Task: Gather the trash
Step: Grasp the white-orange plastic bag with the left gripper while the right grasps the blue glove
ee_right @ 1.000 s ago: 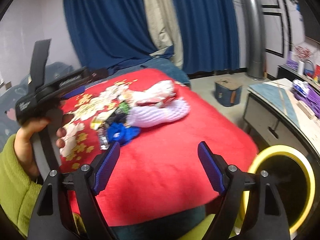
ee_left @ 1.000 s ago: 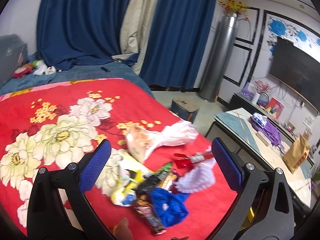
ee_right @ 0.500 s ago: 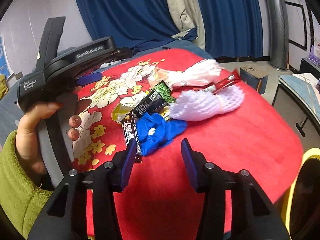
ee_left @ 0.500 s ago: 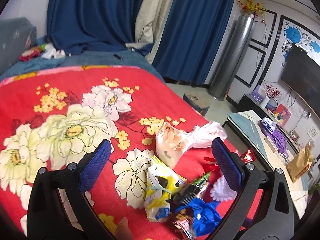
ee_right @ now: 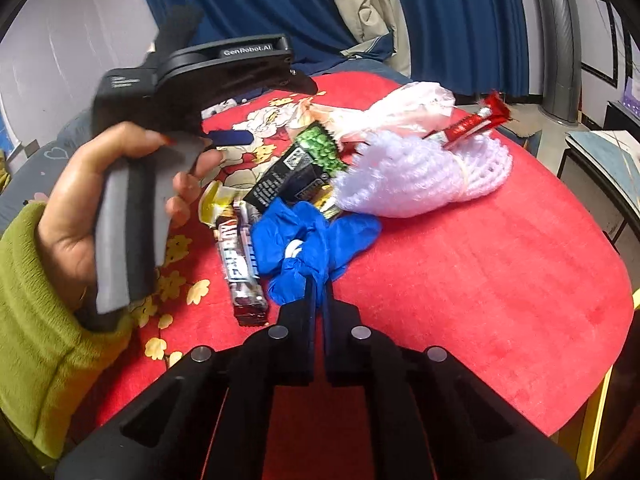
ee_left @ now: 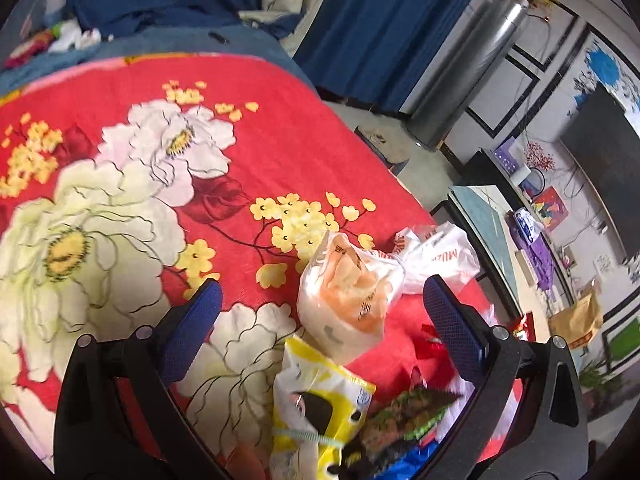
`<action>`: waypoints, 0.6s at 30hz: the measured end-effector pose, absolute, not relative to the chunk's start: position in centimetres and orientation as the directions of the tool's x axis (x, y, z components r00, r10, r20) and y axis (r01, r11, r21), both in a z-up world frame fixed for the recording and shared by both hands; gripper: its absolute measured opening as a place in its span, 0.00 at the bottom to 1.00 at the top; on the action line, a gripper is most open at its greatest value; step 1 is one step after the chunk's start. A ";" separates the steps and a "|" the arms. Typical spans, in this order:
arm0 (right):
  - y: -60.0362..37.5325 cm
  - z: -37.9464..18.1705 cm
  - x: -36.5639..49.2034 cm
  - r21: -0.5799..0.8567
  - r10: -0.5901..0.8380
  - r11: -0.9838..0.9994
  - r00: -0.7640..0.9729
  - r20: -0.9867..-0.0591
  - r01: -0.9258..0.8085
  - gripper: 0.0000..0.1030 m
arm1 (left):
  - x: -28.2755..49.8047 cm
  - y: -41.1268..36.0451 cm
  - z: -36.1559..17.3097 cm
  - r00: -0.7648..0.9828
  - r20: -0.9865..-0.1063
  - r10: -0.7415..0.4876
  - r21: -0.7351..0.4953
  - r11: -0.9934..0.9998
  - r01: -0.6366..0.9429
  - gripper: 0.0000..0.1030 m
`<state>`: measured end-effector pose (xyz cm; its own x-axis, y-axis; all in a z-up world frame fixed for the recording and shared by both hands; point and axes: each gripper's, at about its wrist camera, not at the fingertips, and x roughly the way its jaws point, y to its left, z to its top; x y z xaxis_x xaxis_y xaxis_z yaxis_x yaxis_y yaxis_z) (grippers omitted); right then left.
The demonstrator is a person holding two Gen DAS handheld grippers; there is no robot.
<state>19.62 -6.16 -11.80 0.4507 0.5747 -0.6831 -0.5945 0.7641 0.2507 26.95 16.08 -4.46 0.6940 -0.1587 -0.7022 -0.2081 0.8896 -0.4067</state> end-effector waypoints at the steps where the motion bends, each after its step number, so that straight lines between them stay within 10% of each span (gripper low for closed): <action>1: -6.5 -11.8 19.6 0.258 0.577 0.766 0.452 -0.680 -0.589 0.03 | 27.2 16.2 -4.7 0.688 -0.707 -0.164 -0.412 0.886 -0.212 0.89; 18: -13.8 -10.2 18.9 0.263 0.535 0.822 0.530 -0.658 -0.505 0.03 | 28.9 14.6 -6.0 0.619 -0.751 -0.230 -0.424 0.886 -0.186 0.20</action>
<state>18.86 -13.84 -10.17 0.5296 0.5355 -0.6579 -0.5046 0.8223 0.2631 28.87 14.59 -5.97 0.6186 -0.2296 -0.7514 -0.1863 0.8862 -0.4242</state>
